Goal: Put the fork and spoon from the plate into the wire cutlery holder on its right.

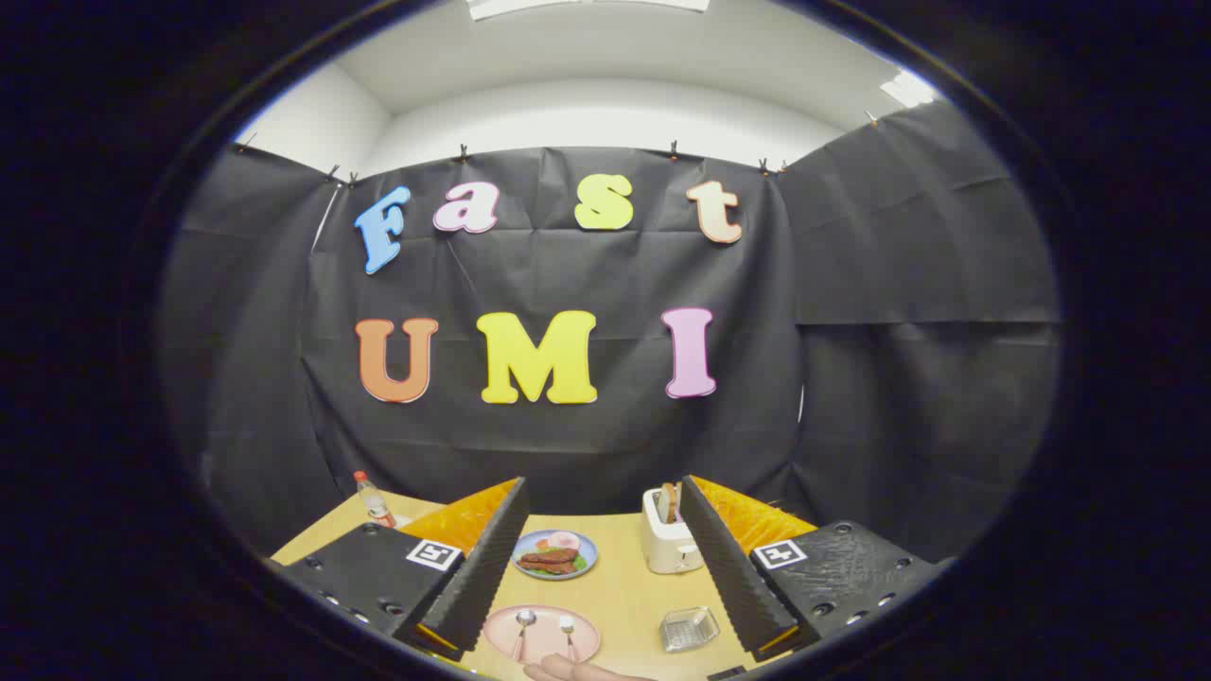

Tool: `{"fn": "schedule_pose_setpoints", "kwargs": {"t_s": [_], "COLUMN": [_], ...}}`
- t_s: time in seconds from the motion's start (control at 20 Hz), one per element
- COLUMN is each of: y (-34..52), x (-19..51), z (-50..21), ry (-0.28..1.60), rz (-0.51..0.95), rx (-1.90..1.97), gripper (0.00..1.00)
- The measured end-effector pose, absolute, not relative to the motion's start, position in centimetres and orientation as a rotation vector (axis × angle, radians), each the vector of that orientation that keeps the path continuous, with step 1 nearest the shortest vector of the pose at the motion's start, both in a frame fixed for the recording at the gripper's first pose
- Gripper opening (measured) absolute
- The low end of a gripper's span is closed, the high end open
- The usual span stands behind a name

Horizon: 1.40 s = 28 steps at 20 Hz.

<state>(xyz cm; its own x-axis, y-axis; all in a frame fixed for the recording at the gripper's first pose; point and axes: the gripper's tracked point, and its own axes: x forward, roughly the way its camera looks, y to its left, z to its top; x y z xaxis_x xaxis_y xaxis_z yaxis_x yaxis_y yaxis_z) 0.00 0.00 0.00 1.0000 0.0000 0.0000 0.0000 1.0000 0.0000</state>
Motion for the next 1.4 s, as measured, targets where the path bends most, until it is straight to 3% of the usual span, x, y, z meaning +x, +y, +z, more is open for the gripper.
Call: {"fn": "schedule_pose_setpoints", "kwargs": {"t_s": [0.75, 1.4], "y": [1.9, 5.8], "x": [1.7, 6.0], "z": [-3.5, -25.0], "ry": [0.068, 0.427], "rz": [0.041, 0.153], "rx": [-0.049, -0.182], "gripper": [0.96, 0.95]}}
